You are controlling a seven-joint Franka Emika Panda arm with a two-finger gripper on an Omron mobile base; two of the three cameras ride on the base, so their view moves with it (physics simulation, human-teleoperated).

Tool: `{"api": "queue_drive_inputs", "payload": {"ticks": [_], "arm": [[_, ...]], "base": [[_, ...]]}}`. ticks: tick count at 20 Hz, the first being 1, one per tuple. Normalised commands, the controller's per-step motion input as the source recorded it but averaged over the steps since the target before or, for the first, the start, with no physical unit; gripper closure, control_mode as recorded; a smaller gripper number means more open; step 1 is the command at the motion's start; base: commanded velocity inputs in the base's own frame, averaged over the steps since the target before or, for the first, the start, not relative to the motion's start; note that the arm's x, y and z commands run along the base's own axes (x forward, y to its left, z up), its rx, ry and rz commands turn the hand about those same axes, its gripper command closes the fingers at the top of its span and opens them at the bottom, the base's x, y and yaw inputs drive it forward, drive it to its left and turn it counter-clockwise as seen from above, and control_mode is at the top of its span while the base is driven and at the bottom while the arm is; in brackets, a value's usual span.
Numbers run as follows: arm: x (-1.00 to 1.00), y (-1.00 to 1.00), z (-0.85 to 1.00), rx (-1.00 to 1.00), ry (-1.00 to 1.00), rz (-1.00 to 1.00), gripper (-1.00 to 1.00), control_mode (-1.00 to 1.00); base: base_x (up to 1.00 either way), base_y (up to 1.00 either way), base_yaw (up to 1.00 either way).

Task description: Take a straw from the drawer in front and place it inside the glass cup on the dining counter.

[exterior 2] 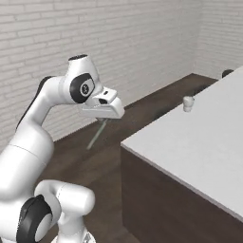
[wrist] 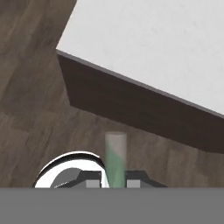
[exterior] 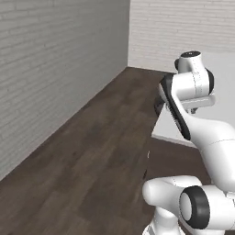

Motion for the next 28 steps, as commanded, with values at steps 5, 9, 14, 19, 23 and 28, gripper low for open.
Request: {"api": "queue_drive_inputs", "payload": {"ticks": [5,9,14,19,23,28], "arm": [[0.00,0.00,0.00,0.00,0.00,0.00,1.00,1.00],[0.00,0.00,0.00,0.00,0.00,0.00,1.00,1.00],[0.00,0.00,0.00,0.00,0.00,0.00,1.00,1.00],[0.00,0.00,0.00,0.00,0.00,0.00,1.00,1.00],[0.00,0.00,0.00,0.00,0.00,0.00,1.00,1.00],[0.00,0.00,0.00,0.00,0.00,0.00,1.00,1.00]], "base": [[0.79,0.80,-0.36],[0.92,0.73,-0.42],[0.88,0.67,-0.46],[0.69,0.60,-0.47],[0.53,0.58,-0.48],[0.45,0.59,-0.49]]}}
